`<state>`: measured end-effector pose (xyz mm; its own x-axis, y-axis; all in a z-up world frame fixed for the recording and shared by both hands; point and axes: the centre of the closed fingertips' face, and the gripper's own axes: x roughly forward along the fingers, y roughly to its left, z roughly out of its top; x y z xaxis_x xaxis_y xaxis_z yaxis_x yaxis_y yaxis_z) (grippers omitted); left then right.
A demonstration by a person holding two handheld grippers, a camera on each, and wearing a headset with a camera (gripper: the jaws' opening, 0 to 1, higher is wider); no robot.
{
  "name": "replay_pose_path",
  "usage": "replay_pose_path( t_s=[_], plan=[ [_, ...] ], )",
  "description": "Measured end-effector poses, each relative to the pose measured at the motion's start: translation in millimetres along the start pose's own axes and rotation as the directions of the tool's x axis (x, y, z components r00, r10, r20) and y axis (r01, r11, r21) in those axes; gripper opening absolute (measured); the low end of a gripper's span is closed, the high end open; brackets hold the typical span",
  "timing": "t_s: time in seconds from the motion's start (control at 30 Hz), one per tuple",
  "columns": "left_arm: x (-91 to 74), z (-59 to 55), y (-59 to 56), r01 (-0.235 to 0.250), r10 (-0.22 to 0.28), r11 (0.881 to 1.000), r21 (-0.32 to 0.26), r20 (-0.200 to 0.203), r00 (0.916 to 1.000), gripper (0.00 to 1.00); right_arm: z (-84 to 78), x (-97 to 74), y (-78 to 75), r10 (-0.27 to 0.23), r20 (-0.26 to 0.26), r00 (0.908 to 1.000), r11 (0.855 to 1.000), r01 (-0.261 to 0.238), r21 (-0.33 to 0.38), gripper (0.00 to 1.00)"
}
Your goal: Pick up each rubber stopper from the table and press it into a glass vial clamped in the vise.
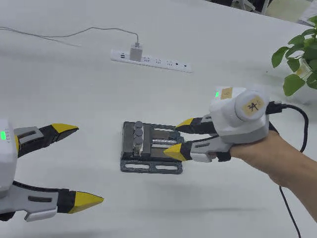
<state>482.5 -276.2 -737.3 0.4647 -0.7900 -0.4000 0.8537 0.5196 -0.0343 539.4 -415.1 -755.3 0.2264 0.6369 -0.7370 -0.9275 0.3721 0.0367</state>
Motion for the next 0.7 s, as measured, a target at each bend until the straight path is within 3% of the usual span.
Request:
replay_pose_path(
  t_s=[0.07,0.37,0.7],
  plan=[
    [1.2,1.0,0.6,0.003,-0.003,1.000,0.005,-0.001,1.0000,0.88,-2.7,-5.2,-1.5,-0.006,0.035,0.9994,1.000,0.005,0.022,0.41],
    [10.7,0.7,3.4,0.015,-0.015,1.000,0.010,-0.014,0.9998,0.94,-24.5,-22.5,-5.8,-0.035,0.106,0.9937,0.998,0.030,0.055,0.58],
    [17.9,-0.5,4.8,0.031,-0.031,0.999,0.005,-0.027,0.9991,0.99,-46.8,-36.7,-5.0,-0.056,0.187,0.9807,0.997,0.044,0.071,0.78]
  ],
)
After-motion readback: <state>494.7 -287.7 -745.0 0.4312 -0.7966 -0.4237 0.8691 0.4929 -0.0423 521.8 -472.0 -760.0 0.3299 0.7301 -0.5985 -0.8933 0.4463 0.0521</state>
